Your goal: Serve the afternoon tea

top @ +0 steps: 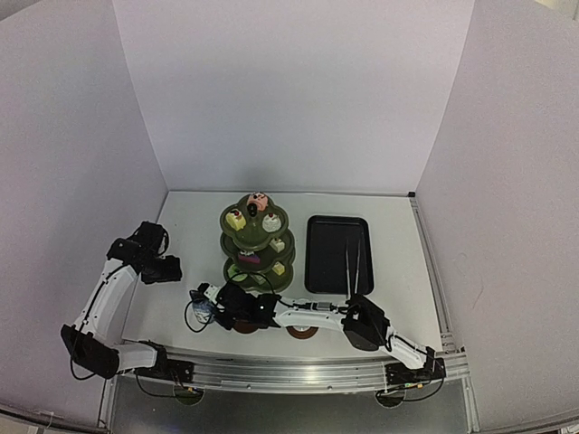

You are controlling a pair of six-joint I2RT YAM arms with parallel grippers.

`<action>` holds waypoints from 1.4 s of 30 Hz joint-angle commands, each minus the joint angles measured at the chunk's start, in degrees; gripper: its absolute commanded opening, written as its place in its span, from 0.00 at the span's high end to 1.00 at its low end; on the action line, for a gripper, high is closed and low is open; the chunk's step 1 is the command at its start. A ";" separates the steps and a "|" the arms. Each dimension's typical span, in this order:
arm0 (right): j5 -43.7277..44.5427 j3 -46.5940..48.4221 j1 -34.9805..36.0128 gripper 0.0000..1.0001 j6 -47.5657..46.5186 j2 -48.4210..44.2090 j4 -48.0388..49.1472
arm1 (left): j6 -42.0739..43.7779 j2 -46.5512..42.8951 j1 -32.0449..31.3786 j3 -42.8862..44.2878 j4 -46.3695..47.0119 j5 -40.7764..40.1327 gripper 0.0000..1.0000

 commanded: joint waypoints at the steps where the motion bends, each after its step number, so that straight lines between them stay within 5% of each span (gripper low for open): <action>1: -6.30 -4.05 -0.98 1.00 -0.87 -12.22 9.04 | 3.86 -1.74 3.41 3.69 4.05 3.67 0.24; 8: -21.57 -20.50 -4.67 1.00 -10.55 -23.63 11.31 | 5.51 -2.26 8.67 0.83 7.45 12.03 0.09; 15: -24.67 -32.30 -7.58 1.00 -19.84 -30.73 11.98 | 5.30 -5.50 9.21 -3.97 12.56 14.57 0.06; 23: -27.63 -36.73 -9.97 1.00 -26.07 -30.71 12.42 | 8.29 -4.35 10.00 -5.10 14.82 22.90 0.00; 42: -36.36 -35.20 -15.13 1.00 -31.26 -21.71 21.16 | 9.03 -0.84 17.51 -6.22 17.74 24.57 0.00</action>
